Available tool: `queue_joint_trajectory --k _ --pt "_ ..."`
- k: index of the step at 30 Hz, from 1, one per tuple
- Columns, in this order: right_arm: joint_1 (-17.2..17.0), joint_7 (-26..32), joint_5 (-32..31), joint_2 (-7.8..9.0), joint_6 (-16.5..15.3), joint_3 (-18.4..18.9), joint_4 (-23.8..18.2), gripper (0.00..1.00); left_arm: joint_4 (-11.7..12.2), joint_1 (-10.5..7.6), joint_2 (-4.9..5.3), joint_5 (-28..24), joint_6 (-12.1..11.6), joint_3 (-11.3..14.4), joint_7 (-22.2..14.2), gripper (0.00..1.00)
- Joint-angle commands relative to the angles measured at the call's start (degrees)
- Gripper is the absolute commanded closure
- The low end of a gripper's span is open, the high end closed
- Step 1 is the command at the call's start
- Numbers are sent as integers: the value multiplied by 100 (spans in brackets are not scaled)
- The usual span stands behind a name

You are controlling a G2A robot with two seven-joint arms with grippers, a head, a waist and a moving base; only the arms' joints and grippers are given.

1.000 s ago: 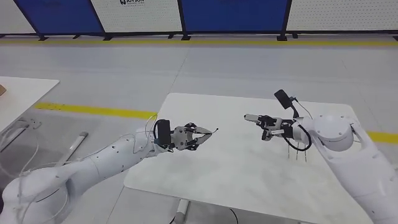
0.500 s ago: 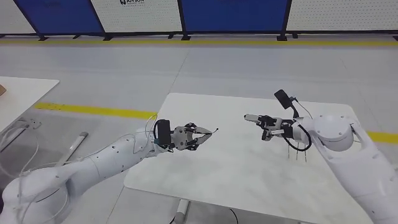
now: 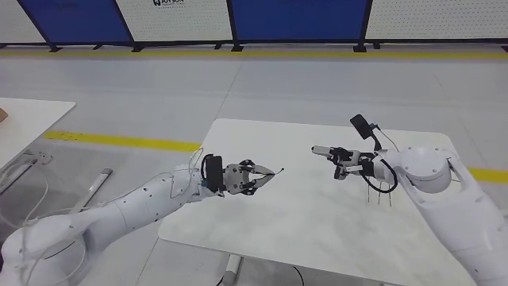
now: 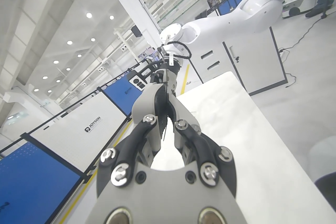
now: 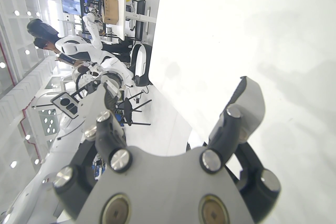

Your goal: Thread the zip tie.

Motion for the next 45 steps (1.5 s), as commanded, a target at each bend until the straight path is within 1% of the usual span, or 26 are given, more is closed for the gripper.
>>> queue_joint_trajectory --k 1,2,3,5,6,8,45 --pt "0 0 0 0 0 0 0 0 -198 80 83 -22 2 7 -146 100" --pt "0 0 0 0 0 0 0 0 -290 107 121 -62 2 7 -220 100" --pt "0 0 0 0 0 0 0 0 -434 165 158 -112 2 7 -250 100" --pt "0 0 0 0 0 0 0 0 -632 174 254 -285 2 7 -286 100" --pt "0 0 0 0 0 0 0 0 -715 177 292 -324 2 7 -279 100" --pt "0 0 0 0 0 0 0 0 -793 140 376 -393 2 7 -282 100" --pt "0 0 0 0 0 0 0 0 -793 140 376 -393 2 7 -282 100"
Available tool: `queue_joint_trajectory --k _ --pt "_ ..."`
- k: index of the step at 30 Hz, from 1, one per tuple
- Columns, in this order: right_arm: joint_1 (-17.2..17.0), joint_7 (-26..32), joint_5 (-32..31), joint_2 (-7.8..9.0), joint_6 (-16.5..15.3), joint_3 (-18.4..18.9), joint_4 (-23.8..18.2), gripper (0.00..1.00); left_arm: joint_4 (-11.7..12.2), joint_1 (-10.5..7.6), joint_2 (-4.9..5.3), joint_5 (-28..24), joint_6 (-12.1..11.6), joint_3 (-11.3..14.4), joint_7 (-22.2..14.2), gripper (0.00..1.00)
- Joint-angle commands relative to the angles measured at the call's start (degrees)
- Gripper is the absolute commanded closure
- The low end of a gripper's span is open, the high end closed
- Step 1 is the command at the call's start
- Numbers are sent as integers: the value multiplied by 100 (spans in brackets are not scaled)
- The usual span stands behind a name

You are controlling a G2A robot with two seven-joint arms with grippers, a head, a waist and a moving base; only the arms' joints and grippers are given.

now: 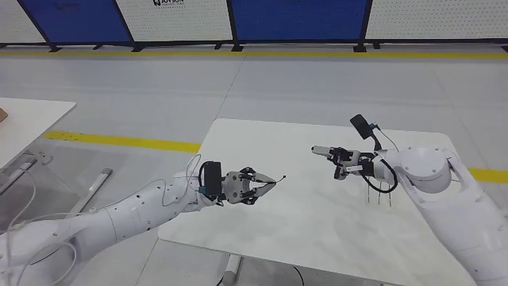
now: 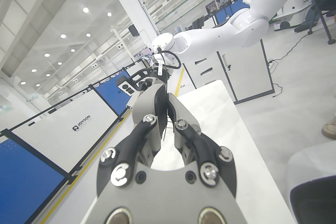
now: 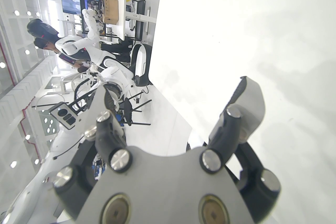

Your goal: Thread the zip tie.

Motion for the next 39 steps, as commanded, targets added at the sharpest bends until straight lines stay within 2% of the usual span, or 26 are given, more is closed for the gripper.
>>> queue_joint_trajectory --k 1,3,6,8,10,14,17,24,25,30,35,38,39 --pt "0 0 0 0 0 0 0 0 0 0 0 0 0 0 0 100" --pt "-4 -12 -322 17 -185 -49 -84 0 0 0 0 0 0 0 0 100" --pt "71 172 -738 58 -488 -38 -169 0 -82 -2 20 165 0 0 -608 100" --pt "98 382 -734 76 -760 16 -203 0 -207 36 80 244 0 0 -870 100" --pt "139 568 -791 90 -1053 40 -232 0 -361 89 154 244 0 0 -1040 100" --pt "198 981 -1092 95 -1707 -100 -447 0 -740 48 383 -3 0 0 -1168 100" --pt "211 902 -1198 83 -1725 -134 -491 0 -1021 64 517 -181 0 0 -1235 100" --pt "201 867 -1225 83 -1748 -136 -508 0 -1021 64 517 -181 0 0 -1235 100" --pt "179 803 -1462 91 -1837 -174 -564 0 -1021 64 517 -181 0 0 -1235 100" --pt "197 768 -2232 137 -2481 -201 -865 0 -1192 246 484 -594 0 0 -1706 100" --pt "122 795 -2450 189 -3226 -98 -1106 0 -1468 190 456 -1033 0 0 -2411 100" --pt "95 969 -2544 217 -3775 -105 -1226 0 -1590 130 431 -1350 0 0 -2556 100" --pt "89 1002 -2604 226 -3821 -96 -1244 0 -1603 112 426 -1429 0 0 -2552 100"
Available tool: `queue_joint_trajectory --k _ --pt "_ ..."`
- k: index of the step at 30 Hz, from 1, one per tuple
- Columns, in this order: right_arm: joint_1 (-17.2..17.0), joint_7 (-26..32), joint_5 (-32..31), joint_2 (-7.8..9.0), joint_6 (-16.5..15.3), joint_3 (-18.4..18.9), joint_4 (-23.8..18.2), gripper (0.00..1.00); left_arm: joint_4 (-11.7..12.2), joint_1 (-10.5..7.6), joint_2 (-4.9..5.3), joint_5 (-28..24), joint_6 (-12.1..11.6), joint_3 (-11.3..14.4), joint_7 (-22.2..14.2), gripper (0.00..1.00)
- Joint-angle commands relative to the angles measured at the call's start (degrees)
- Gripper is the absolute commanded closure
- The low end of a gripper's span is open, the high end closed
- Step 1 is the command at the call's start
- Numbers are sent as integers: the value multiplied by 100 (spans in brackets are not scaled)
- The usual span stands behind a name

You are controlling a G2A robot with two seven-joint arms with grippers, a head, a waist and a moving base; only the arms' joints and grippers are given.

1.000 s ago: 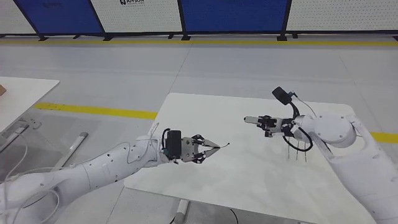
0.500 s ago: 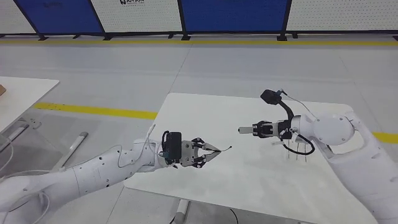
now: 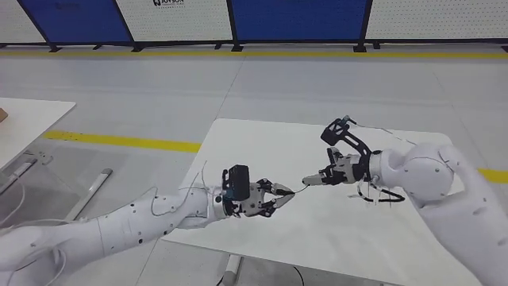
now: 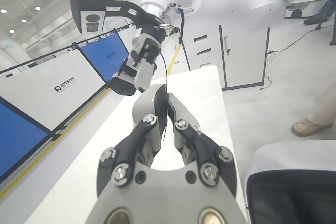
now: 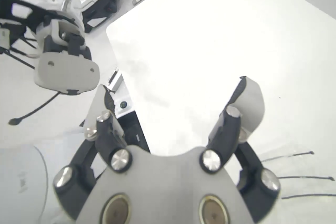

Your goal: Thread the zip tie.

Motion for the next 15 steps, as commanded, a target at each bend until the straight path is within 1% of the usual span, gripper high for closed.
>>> queue_joint_trajectory --k 1,2,9,10,11,12,15 --pt "-15 40 -157 18 -58 23 -41 0 -18 -42 -8 -186 0 0 91 100" --pt "-37 64 -253 27 25 28 -76 0 -18 -42 -8 -186 0 0 91 100" --pt "-37 64 -253 27 25 28 -76 0 -18 -42 -8 -186 0 0 91 100" --pt "-75 -17 -265 27 17 30 -94 0 -15 -34 -10 -178 13 -1 57 100" --pt "-131 -109 -294 34 -51 46 -133 0 -11 -4 -19 -174 46 -11 -68 100" --pt "-181 -204 -292 49 -154 102 -179 0 -30 21 -31 -227 0 -29 -114 100" --pt "-361 -316 -242 132 -154 310 -396 0 -68 75 -66 -390 0 -9 -97 100"
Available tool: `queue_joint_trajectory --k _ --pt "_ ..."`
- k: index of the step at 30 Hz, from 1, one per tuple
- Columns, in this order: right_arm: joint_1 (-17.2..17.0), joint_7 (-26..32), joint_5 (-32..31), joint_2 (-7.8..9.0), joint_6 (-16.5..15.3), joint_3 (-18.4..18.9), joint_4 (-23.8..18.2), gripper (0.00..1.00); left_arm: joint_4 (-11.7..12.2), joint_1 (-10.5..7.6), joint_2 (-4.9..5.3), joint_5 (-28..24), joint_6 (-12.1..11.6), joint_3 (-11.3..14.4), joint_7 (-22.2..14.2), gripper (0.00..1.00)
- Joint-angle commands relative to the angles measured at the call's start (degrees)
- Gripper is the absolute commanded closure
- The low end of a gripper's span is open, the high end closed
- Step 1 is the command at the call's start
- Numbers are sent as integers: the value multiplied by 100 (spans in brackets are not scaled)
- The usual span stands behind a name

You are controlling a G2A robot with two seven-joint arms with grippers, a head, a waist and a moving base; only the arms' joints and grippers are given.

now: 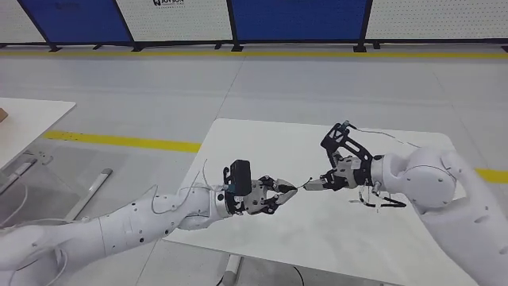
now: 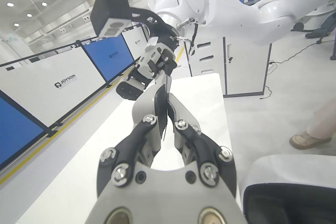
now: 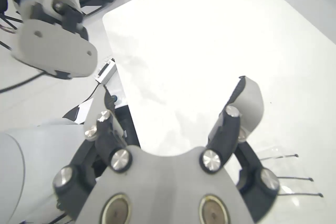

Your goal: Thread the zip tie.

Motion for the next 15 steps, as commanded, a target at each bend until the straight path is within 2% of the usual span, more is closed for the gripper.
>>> queue_joint_trajectory --k 1,6,10,15 --pt "-128 -43 49 64 15 138 -189 0 0 28 -19 -101 1 22 63 100" --pt "-432 -194 33 232 15 433 -558 0 71 108 -26 -115 1 22 195 100" --pt "-547 -56 256 354 15 516 -847 0 58 216 -19 -183 1 22 237 100" --pt "-597 -141 444 419 15 603 -848 0 24 251 -20 -384 1 22 330 100"
